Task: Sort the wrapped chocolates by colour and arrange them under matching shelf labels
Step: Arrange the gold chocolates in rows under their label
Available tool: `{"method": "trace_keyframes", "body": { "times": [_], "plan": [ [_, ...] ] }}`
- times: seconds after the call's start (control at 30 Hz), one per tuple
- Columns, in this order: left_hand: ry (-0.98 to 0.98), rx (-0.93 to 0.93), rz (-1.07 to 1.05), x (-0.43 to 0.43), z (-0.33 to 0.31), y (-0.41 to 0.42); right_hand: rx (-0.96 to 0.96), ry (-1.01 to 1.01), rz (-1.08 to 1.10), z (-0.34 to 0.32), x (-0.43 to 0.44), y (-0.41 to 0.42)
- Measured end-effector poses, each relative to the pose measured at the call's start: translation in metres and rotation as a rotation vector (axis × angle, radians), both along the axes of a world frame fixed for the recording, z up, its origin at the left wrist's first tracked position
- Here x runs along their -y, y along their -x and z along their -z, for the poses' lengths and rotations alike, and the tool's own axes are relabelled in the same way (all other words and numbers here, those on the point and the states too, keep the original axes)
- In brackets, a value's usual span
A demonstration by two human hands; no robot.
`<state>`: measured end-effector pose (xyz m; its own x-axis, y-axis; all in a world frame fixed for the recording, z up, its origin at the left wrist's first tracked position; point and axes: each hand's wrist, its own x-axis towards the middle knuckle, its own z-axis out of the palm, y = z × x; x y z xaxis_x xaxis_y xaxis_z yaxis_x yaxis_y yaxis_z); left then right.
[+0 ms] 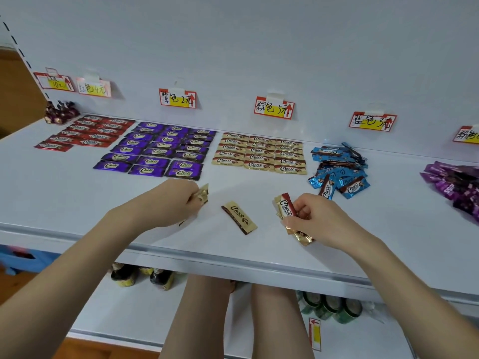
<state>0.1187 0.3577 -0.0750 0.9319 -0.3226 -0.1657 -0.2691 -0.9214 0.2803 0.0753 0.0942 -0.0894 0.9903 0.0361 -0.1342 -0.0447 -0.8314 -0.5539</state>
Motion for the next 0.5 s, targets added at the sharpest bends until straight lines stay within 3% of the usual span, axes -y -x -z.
{"method": "trace_keyframes", "body": {
  "times": [0.2, 0.37, 0.5],
  "plan": [
    [0.329, 0.174, -0.041, 0.027, 0.006, 0.015, 0.081, -0.068, 0.027, 0.003, 0.003, 0.0],
    [-0.016, 0.226, -0.088, 0.065, 0.02, 0.017, 0.114, -0.221, 0.103, 0.004, 0.008, 0.005],
    [-0.143, 0.191, -0.113, 0.083, 0.019, 0.02, 0.133, -0.285, 0.134, 0.003, 0.01, 0.008]
  ]
}}
